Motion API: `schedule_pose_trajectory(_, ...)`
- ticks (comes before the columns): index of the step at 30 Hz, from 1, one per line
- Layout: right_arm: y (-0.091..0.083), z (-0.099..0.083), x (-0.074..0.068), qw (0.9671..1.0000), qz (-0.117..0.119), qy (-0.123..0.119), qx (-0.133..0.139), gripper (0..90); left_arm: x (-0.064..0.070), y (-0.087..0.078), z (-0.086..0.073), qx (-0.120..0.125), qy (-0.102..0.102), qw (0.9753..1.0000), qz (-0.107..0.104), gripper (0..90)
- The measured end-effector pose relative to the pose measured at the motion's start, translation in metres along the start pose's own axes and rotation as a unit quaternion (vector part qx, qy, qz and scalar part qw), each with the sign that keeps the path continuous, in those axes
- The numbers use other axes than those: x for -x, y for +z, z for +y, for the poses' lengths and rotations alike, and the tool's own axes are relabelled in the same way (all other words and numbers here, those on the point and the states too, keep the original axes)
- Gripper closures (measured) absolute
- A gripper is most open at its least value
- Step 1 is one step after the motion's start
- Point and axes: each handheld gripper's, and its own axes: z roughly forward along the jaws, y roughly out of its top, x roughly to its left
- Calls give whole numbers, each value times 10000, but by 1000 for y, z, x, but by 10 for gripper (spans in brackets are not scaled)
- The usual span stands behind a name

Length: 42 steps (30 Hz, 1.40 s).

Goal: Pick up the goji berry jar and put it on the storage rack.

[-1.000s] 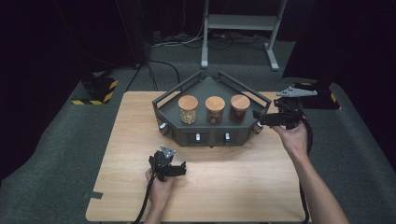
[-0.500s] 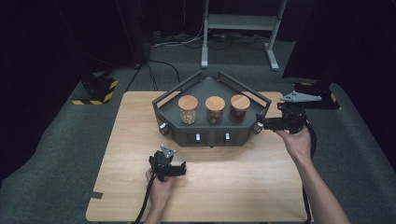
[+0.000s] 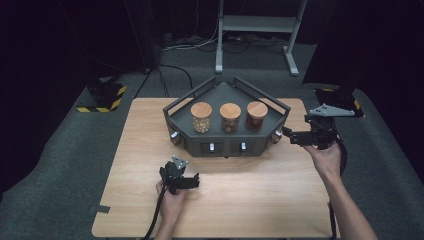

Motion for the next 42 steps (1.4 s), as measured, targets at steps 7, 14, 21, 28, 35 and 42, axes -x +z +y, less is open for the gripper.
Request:
schedule_pose_trajectory(7, -3, -16, 2, 10000, -30, -25, -33, 59, 0, 0, 0, 0, 7, 10000, 3, 38)
schedule_pose_trajectory(14, -6, -31, 8, 10000, -5, 99, 8, 60, 0, 0, 0, 1, 1, 10000, 1, 38)
schedule_pose_trajectory(21, -6, -41, 9, 9998, -11, 202, 70, 59, 0, 0, 0, 2, 4, 10000, 3, 39)
schedule_pose_trajectory(28, -2, -47, 8, 9997, 9, 236, 105, 59, 0, 0, 0, 0, 4, 10000, 1, 38)
schedule_pose_trajectory(35, -1, -52, 4, 9997, -6, 196, 127, 60, 0, 0, 0, -1, 1, 10000, 0, 39)
schedule_pose_trajectory(42, -1, -61, 5, 9995, -35, 266, 172, 60, 0, 0, 0, -2, 1, 10000, 0, 38)
